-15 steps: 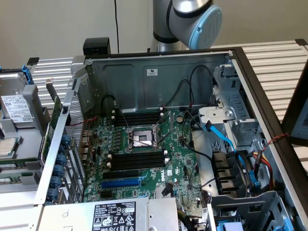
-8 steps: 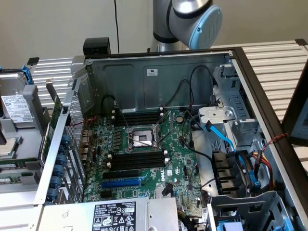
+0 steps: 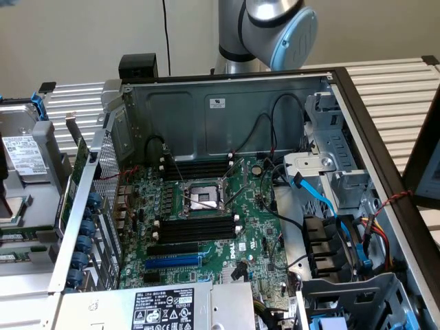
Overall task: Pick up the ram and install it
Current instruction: 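Pick up the ram and move it above insertion slot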
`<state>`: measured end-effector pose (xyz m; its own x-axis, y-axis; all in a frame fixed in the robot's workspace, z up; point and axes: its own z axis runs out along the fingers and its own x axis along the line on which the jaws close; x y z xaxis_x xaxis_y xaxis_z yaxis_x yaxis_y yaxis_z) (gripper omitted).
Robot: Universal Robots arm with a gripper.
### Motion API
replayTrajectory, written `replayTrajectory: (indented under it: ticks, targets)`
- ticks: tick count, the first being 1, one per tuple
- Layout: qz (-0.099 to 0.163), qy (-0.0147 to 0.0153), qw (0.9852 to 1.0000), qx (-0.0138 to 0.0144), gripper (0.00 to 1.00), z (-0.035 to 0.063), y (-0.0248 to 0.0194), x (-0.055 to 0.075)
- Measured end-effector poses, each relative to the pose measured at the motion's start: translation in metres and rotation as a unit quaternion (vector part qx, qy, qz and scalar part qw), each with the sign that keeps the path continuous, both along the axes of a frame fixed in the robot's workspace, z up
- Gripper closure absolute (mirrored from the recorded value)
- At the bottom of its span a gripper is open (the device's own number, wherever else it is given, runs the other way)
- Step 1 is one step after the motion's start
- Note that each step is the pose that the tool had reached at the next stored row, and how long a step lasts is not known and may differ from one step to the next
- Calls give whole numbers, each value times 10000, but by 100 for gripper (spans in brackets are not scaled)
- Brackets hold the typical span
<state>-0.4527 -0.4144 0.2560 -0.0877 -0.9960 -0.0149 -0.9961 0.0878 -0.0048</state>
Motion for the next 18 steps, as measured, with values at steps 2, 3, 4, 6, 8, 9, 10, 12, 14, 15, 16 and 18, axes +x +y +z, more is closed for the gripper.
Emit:
replayTrajectory:
  ticks: [2, 3, 4, 6, 8, 9, 10, 12, 14, 15, 16, 18]
  targets:
    - [0, 0, 10000, 0, 61, -36, -10, 12]
    - [0, 1, 10000, 0, 61, -54, -12, 20]
    - [0, 1, 10000, 0, 61, -72, -12, 29]
    - [0, 1, 10000, 0, 61, -109, -10, 35]
    - [0, 0, 10000, 0, 61, -145, 0, 37]
    - [1, 0, 10000, 0, 61, -163, 9, 37]
    - [1, 1, 10000, 0, 61, -182, 10, 37]
    - [0, 1, 10000, 0, 61, -218, 1, 36]
    - [0, 1, 10000, 0, 61, -255, -2, 36]
    - [0, 0, 10000, 0, 61, -273, -2, 36]
    - [0, 0, 10000, 0, 61, -291, -3, 36]
    - [0, 1, 10000, 0, 61, -327, -3, 36]
